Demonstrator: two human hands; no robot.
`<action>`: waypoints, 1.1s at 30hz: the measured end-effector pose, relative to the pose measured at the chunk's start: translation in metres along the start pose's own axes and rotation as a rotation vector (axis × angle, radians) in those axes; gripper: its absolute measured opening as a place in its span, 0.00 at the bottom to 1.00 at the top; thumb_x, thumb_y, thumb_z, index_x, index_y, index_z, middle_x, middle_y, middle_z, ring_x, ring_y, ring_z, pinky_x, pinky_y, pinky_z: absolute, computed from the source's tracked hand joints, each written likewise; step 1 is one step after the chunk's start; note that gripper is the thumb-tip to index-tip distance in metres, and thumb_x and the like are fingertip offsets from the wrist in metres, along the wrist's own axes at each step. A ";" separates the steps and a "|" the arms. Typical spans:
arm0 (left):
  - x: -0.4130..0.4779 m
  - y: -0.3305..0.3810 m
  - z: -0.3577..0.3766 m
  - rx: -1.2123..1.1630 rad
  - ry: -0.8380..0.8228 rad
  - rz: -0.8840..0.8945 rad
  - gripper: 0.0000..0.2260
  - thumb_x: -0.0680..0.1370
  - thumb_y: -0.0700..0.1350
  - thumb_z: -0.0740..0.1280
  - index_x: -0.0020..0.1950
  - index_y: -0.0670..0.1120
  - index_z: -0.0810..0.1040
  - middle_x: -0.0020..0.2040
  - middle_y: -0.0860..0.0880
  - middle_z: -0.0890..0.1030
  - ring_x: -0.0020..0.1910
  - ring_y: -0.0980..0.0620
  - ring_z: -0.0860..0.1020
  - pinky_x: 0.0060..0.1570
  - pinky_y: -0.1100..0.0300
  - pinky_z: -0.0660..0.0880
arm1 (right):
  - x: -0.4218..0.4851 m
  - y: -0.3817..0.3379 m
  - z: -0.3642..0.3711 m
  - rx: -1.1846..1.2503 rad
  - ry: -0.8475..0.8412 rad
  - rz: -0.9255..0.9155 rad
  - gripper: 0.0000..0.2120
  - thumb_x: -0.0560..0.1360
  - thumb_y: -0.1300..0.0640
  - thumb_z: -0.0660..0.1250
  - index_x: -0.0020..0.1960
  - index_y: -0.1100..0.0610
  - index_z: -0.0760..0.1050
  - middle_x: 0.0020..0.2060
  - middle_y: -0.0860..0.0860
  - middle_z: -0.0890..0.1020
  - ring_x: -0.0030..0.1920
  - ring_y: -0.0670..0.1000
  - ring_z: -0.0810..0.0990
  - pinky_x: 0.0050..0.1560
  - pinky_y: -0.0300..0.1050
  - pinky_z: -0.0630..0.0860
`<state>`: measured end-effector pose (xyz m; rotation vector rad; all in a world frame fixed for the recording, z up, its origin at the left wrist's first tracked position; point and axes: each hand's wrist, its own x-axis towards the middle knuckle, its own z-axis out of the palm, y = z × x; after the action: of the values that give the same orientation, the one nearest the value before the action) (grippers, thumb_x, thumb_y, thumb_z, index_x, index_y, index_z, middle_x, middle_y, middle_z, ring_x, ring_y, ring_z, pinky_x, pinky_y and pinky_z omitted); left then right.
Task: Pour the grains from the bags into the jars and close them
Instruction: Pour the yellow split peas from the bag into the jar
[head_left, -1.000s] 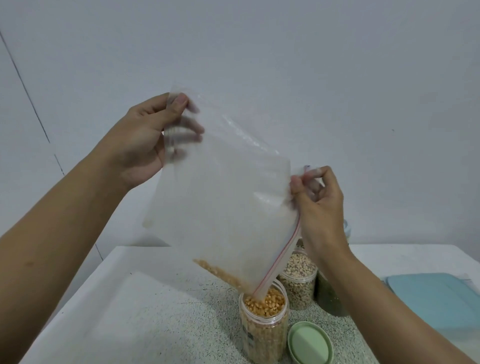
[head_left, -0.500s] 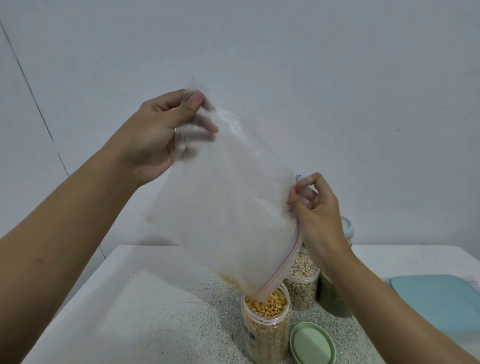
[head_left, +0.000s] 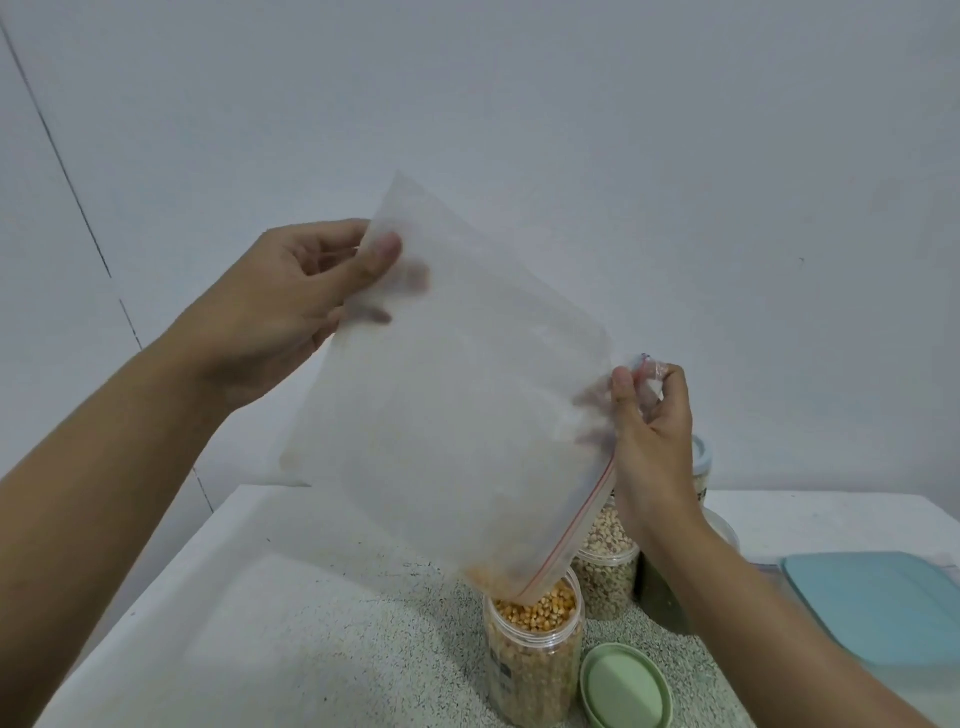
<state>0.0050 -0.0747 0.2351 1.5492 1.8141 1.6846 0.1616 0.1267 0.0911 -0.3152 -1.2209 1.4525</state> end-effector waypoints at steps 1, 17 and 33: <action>-0.004 -0.003 -0.001 0.003 -0.015 0.007 0.16 0.78 0.49 0.67 0.62 0.44 0.82 0.58 0.46 0.85 0.59 0.47 0.83 0.58 0.57 0.80 | 0.000 0.000 -0.001 0.006 -0.007 0.009 0.06 0.84 0.56 0.62 0.51 0.55 0.66 0.45 0.50 0.81 0.43 0.49 0.85 0.31 0.44 0.80; -0.051 -0.090 -0.028 0.168 0.052 -0.177 0.09 0.78 0.49 0.68 0.47 0.48 0.87 0.46 0.45 0.86 0.43 0.49 0.84 0.42 0.64 0.79 | 0.017 0.019 -0.011 0.037 0.066 0.134 0.06 0.85 0.52 0.60 0.51 0.52 0.67 0.36 0.42 0.82 0.36 0.44 0.81 0.32 0.43 0.78; -0.033 -0.076 -0.015 0.909 -0.086 -0.012 0.19 0.80 0.72 0.45 0.49 0.60 0.66 0.36 0.54 0.78 0.34 0.54 0.77 0.39 0.53 0.73 | 0.039 0.056 -0.033 -0.063 0.180 0.232 0.08 0.85 0.47 0.59 0.49 0.48 0.70 0.49 0.48 0.77 0.50 0.47 0.76 0.53 0.45 0.74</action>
<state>-0.0321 -0.0930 0.1617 1.8237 2.7077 0.7447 0.1429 0.1868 0.0485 -0.6349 -1.1127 1.5478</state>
